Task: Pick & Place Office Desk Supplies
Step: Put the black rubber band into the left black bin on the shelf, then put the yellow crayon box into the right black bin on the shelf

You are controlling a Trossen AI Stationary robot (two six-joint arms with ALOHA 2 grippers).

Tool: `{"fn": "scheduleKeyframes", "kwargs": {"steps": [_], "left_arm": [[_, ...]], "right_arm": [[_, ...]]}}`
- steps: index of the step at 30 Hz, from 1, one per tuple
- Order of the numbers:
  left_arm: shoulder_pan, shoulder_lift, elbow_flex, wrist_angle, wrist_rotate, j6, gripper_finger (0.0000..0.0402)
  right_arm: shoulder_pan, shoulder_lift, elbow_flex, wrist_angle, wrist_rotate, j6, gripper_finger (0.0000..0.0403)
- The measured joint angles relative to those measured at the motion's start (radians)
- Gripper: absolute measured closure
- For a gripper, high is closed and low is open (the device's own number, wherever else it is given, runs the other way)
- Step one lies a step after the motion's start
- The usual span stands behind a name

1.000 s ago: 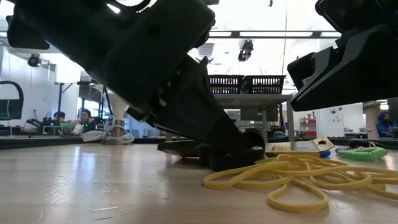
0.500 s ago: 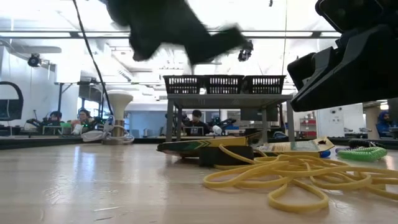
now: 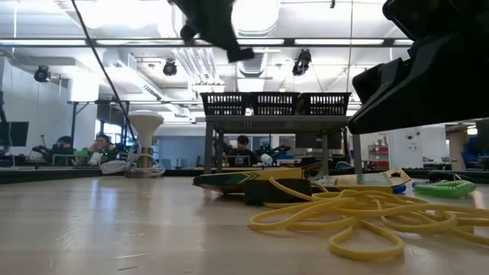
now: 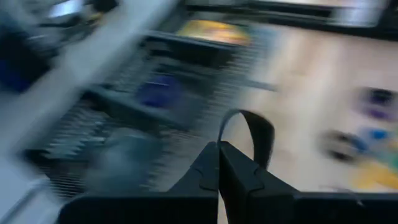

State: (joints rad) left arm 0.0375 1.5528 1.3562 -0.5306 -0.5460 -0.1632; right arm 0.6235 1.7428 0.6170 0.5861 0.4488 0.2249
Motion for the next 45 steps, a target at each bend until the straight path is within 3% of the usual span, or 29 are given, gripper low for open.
{"fn": "scheduleKeyframes", "kwargs": {"steps": [6,11,18,23,36,45], "left_arm": [[0.281,0.001,0.057,-0.045,0.044,0.116,0.0398],[0.432,0.002,-0.004,0.023,0.265,0.103,0.0397],[0.443,0.002,-0.118,0.184,0.307,0.110,0.0396],[0.445,0.002,-0.145,0.200,0.293,0.130,0.0384],[0.457,0.003,-0.198,0.295,0.250,0.119,0.0276],[0.463,0.003,-0.197,0.317,0.251,0.060,0.0246]], "right_arm": [[0.000,0.000,0.000,-0.004,0.000,0.001,0.0376],[0.000,0.000,0.000,-0.005,0.000,0.001,0.0376],[0.000,0.000,0.000,-0.005,-0.001,0.001,0.0376],[0.000,0.000,0.000,-0.005,-0.001,0.000,0.0376],[0.000,0.000,0.000,-0.005,0.020,0.000,0.0376],[0.000,0.000,0.000,-0.005,0.023,0.000,0.0376]]}}
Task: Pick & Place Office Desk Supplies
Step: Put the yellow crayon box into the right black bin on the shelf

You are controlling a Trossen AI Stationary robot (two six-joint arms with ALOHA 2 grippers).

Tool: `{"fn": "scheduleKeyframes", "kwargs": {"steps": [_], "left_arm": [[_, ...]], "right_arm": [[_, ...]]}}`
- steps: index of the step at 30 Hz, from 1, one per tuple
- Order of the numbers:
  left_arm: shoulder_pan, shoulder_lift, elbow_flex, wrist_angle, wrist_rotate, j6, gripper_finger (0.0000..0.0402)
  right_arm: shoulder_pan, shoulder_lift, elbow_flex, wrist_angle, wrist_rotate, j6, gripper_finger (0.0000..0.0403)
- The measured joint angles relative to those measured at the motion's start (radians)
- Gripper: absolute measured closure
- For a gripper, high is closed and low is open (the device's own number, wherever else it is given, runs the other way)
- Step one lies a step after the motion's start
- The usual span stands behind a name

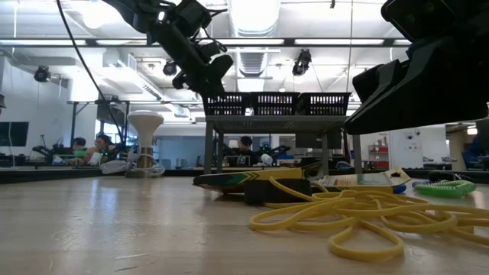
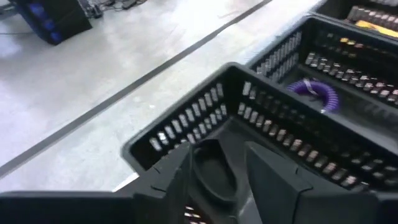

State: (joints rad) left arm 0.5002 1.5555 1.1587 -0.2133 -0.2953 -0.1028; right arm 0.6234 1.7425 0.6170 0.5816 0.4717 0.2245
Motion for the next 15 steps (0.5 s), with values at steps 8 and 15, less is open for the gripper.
{"fn": "scheduleKeyframes", "kwargs": {"steps": [8,15], "left_arm": [[-0.016,-0.008,0.079,-0.095,0.102,-0.006,0.0242],[-0.224,-0.062,0.087,-0.128,0.154,0.006,0.0243]], "right_arm": [[0.000,0.000,0.000,-0.001,0.000,0.000,0.0376],[0.000,0.000,-0.002,-0.001,0.001,0.008,0.0376]]}}
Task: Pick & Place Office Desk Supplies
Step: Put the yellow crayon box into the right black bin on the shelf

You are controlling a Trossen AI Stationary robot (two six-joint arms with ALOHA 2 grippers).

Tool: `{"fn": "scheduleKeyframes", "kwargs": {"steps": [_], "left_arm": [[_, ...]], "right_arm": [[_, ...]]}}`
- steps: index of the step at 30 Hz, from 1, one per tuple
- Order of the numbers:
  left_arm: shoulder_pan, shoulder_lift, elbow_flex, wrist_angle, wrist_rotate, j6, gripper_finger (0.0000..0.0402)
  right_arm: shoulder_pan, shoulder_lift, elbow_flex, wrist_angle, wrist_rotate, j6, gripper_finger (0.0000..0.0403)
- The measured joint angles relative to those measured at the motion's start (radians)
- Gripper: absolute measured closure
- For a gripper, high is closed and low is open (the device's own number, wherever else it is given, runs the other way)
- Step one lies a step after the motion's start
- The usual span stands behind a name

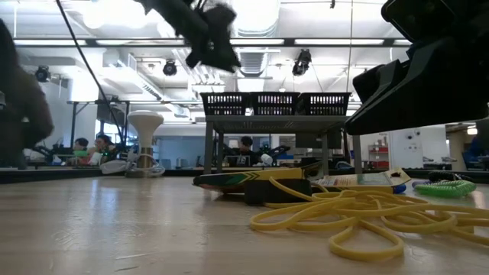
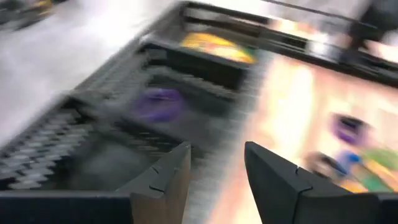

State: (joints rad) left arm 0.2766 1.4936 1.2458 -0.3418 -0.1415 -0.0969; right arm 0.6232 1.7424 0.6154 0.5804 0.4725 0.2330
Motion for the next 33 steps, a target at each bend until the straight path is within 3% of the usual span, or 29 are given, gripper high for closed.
{"fn": "scheduleKeyframes", "kwargs": {"steps": [3,7,11,15,18,21,28,33], "left_arm": [[-0.152,-0.008,-0.035,0.007,-0.051,0.001,0.0243],[-0.379,0.006,-0.128,0.097,-0.202,-0.015,0.0243],[-0.579,0.028,-0.269,0.314,-0.352,-0.030,0.0243],[-0.715,0.067,-0.422,0.610,-0.426,-0.067,0.0243],[-0.776,0.123,-0.509,0.827,-0.460,-0.114,0.0243],[-0.802,0.205,-0.541,0.914,-0.490,-0.143,0.0243],[-0.812,0.416,-0.471,0.914,-0.539,-0.150,0.0243],[-0.820,0.464,-0.389,0.845,-0.542,-0.034,0.0243]], "right_arm": [[0.000,0.000,-0.001,0.000,0.000,0.026,0.0376],[0.000,0.000,-0.003,0.000,0.000,0.087,0.0376],[-0.002,0.000,-0.003,0.002,0.000,0.109,0.0368],[-0.014,0.000,-0.003,0.000,0.000,0.148,0.0347],[-0.030,0.000,-0.004,-0.005,0.002,0.164,0.0327],[-0.039,0.000,-0.005,-0.014,0.002,0.176,0.0305],[-0.045,0.000,-0.007,-0.055,0.002,0.156,0.0258],[-0.044,0.000,-0.013,-0.055,0.002,0.154,0.0241]]}}
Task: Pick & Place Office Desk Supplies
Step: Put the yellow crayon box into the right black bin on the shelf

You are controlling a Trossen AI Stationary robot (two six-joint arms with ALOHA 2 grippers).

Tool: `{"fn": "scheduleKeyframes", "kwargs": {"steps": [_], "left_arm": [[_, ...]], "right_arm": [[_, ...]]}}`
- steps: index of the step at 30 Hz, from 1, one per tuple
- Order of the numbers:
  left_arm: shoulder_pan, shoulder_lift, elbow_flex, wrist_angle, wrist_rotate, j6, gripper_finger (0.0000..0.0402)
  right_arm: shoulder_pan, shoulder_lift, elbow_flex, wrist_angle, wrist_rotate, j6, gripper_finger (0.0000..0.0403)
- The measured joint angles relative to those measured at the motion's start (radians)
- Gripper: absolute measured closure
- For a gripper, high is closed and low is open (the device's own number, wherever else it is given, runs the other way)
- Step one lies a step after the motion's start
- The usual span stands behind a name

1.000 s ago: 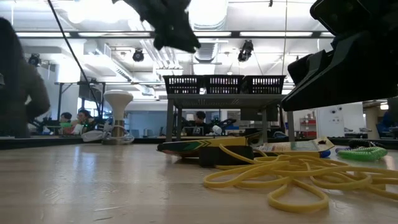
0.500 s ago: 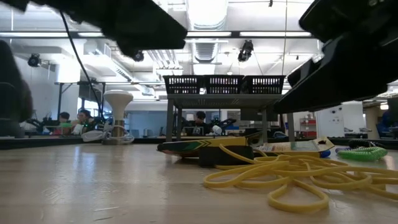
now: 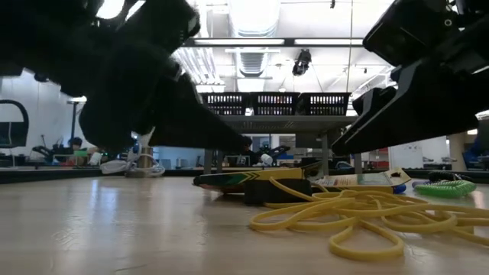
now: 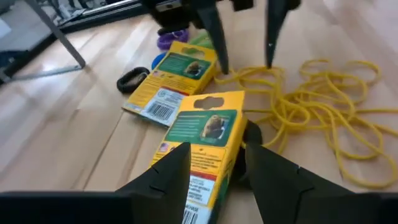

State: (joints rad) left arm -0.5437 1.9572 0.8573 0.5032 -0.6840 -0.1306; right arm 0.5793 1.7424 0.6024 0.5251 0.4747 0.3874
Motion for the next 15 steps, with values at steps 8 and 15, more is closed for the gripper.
{"fn": "scheduleKeyframes", "kwargs": {"steps": [8,15], "left_arm": [[-0.036,-0.013,0.150,-0.394,0.006,0.125,0.0243],[-0.033,-0.007,0.145,-0.468,0.027,0.104,0.0241]], "right_arm": [[0.000,0.000,-0.008,0.006,0.000,0.000,0.0239],[-0.001,0.000,-0.010,0.010,-0.001,0.002,0.0247]]}}
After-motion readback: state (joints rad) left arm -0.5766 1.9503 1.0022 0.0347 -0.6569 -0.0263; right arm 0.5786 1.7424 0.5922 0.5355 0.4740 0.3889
